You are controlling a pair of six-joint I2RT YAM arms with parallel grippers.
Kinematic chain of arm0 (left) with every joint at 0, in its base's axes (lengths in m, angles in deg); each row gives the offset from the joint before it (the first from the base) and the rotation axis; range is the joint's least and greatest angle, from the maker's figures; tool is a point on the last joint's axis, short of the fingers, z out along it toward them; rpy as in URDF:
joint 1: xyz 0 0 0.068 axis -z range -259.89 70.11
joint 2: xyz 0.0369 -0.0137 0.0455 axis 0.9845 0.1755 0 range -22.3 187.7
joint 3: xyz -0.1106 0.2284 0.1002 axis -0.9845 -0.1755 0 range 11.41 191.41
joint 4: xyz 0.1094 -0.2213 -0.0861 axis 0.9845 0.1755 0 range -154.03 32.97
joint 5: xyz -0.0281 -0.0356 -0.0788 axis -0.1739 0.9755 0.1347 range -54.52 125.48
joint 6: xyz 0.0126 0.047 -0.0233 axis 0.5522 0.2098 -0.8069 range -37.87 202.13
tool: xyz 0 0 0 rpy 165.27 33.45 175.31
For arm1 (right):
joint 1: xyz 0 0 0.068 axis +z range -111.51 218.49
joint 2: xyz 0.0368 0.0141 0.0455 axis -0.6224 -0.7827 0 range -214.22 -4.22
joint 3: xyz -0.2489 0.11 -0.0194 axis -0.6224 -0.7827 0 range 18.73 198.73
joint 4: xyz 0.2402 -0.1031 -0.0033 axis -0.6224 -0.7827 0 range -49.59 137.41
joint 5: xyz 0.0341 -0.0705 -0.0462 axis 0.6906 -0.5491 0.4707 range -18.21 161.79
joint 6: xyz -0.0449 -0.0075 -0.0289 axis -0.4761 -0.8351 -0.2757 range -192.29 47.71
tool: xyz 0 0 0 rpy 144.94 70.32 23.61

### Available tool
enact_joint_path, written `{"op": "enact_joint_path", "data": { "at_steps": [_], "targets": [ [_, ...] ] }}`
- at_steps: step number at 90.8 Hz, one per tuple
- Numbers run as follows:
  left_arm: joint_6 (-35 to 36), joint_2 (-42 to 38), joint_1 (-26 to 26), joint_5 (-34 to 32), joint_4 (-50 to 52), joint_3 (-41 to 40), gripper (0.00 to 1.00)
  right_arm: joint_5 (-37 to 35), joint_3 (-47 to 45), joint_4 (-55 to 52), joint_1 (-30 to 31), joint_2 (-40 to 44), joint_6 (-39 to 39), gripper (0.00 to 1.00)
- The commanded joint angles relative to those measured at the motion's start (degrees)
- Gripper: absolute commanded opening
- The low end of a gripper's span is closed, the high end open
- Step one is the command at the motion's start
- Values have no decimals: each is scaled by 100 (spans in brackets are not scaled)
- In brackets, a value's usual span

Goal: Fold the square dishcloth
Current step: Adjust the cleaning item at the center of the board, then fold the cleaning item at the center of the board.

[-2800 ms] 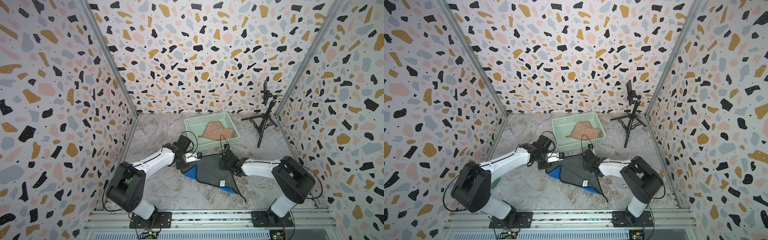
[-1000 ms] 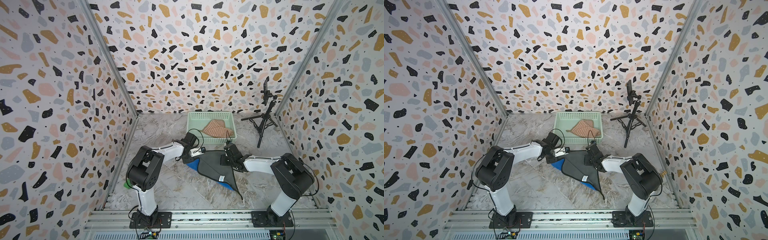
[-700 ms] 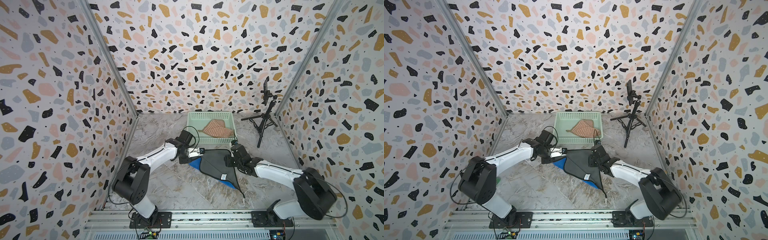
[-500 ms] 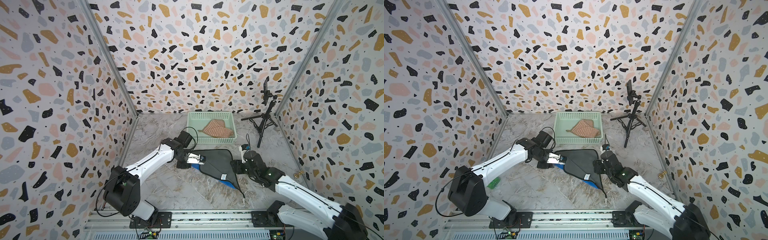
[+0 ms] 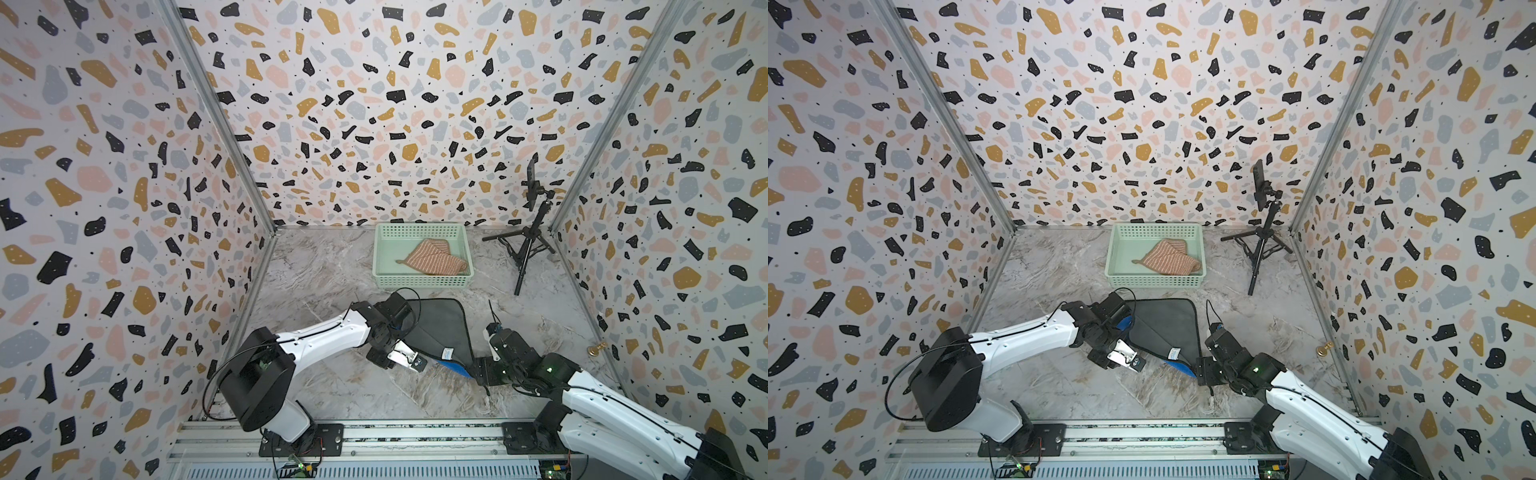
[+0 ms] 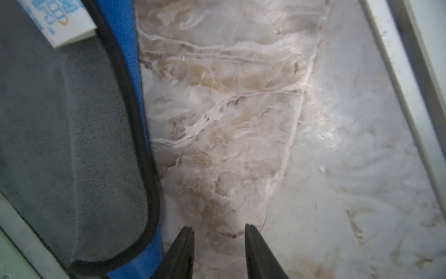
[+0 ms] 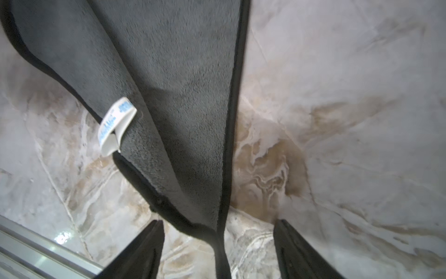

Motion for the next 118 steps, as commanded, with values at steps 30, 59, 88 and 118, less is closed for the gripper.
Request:
{"op": "enact_joint_path", "data": {
  "at_steps": [30,59,88,118],
  "targets": [
    [398,194,88,-255,-1194,-12,41,325,-109,469,53,-319,94,73],
    [430,651,89,-708,-981,172,39,451,-110,467,52,-349,135,70],
    [197,506,80,-807,-966,198,0,622,-161,335,68,-177,121,54],
    [-98,76,71,-1004,-1013,-61,0,570,-376,580,377,-160,147,59]
  ]
}}
